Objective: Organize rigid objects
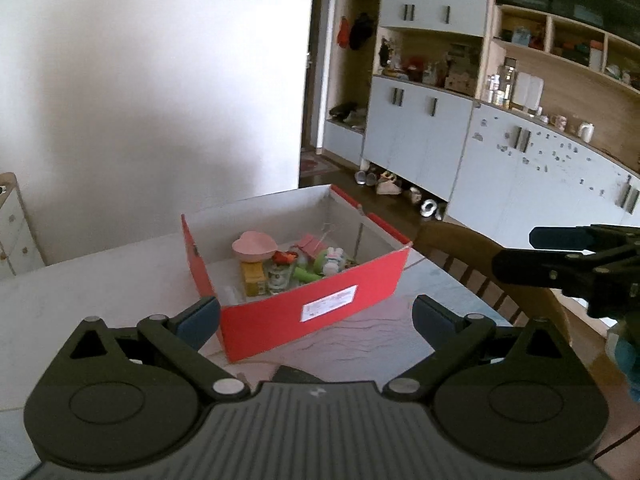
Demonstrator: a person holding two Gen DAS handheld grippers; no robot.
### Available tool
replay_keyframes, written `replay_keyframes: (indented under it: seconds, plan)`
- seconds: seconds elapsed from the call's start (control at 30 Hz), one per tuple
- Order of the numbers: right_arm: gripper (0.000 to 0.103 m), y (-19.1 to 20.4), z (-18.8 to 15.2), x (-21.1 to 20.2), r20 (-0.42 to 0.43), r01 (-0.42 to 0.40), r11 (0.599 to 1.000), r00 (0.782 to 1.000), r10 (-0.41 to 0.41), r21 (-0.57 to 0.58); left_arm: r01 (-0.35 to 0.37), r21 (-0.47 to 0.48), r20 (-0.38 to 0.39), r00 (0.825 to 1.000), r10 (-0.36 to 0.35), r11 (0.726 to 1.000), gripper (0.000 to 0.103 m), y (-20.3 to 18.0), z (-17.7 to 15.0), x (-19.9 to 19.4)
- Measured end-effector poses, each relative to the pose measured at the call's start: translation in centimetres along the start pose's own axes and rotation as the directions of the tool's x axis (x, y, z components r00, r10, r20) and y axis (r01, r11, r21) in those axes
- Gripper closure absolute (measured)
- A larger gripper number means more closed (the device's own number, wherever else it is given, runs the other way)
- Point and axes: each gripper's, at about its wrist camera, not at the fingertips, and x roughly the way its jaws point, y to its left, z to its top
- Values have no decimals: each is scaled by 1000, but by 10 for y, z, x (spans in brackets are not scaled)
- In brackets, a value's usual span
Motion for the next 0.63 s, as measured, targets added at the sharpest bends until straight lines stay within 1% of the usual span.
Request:
replay_keyframes:
  seconds: [0.17, 0.63]
  plan:
    - [0, -7, -8, -9, 8, 24, 999, 1000, -24, 33, 31, 11, 4, 1000, -31, 999, 0, -9, -2, -3]
    - [0, -12, -14, -23, 8, 39, 998, 999, -39, 48, 57, 33, 10, 998, -58, 998, 0, -28, -3, -8]
